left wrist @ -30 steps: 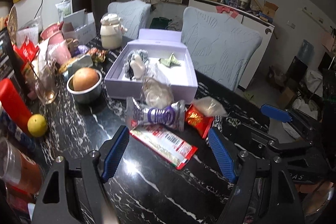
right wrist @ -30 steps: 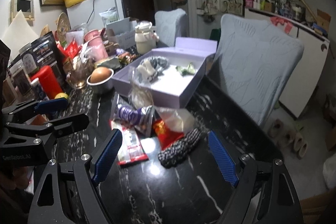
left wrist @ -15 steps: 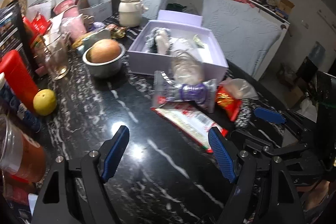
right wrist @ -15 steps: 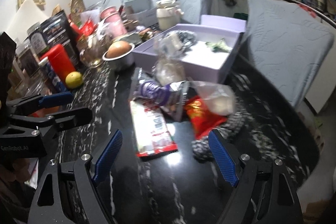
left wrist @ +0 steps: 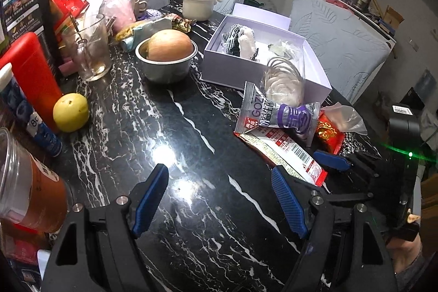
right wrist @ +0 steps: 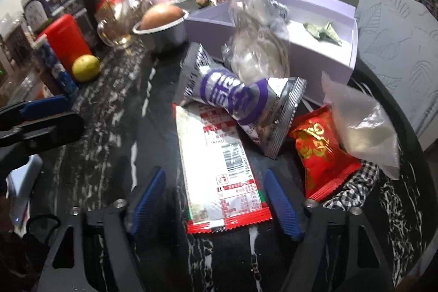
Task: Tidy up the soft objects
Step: 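Grasp the red-white wrapper with the right tool while the left tool grasps the purple packet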
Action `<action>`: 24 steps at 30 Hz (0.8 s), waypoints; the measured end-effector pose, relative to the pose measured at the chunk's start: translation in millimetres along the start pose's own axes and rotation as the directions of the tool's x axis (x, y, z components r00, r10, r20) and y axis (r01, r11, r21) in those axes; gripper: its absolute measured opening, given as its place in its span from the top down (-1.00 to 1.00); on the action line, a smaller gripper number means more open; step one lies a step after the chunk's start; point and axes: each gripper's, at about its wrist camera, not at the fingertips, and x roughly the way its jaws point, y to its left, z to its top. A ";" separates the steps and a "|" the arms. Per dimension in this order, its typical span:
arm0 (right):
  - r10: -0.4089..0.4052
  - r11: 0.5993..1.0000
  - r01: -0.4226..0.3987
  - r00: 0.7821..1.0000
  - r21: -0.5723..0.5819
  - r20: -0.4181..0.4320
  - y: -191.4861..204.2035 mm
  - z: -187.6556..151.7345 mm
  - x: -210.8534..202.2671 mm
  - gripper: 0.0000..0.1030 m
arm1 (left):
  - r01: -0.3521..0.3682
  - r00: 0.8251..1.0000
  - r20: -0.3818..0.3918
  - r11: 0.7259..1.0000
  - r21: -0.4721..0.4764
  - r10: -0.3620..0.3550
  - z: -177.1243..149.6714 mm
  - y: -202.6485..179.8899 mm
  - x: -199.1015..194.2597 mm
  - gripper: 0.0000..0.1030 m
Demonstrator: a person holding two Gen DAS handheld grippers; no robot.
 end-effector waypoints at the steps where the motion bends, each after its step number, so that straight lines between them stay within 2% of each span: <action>1: -0.012 1.000 0.013 1.000 -0.010 0.009 0.6 0.1 -0.5 -0.24 | 0.003 1.000 -0.001 1.000 -0.001 -0.003 -0.2 -0.4 0.2 -0.50; 2: -0.027 0.999 0.027 1.000 -0.025 0.007 2.7 -0.4 -0.2 -0.06 | 0.004 1.000 0.000 1.000 -0.001 -0.004 -0.3 -1.0 0.2 -0.50; 8: -0.030 0.998 0.030 1.000 -0.058 -0.006 9.2 -10.8 -6.5 0.03 | 0.018 1.000 0.012 1.000 0.010 -0.019 -1.2 -7.9 -5.5 -0.50; 19: -0.055 0.998 0.054 0.996 -0.013 -0.069 2.4 -60.7 -46.2 0.03 | 0.059 0.998 0.017 0.998 0.025 -0.059 -10.8 -23.2 -14.4 -0.50; 22: -0.066 0.998 0.068 0.995 0.015 -0.079 -3.7 -66.4 -51.3 -0.04 | 0.061 0.998 0.017 0.998 0.026 -0.061 -12.6 -25.7 -16.3 -0.50; 23: -0.066 0.997 0.068 0.995 0.020 -0.078 -4.5 -65.9 -50.0 -0.15 | 0.058 0.998 0.017 0.998 0.027 -0.059 -12.7 -26.8 -17.0 -0.50; 24: -0.065 0.997 0.067 0.995 0.024 -0.074 -4.2 -64.9 -48.5 -0.17 | 0.056 0.998 0.018 0.998 0.028 -0.057 -12.9 -27.3 -17.5 -0.50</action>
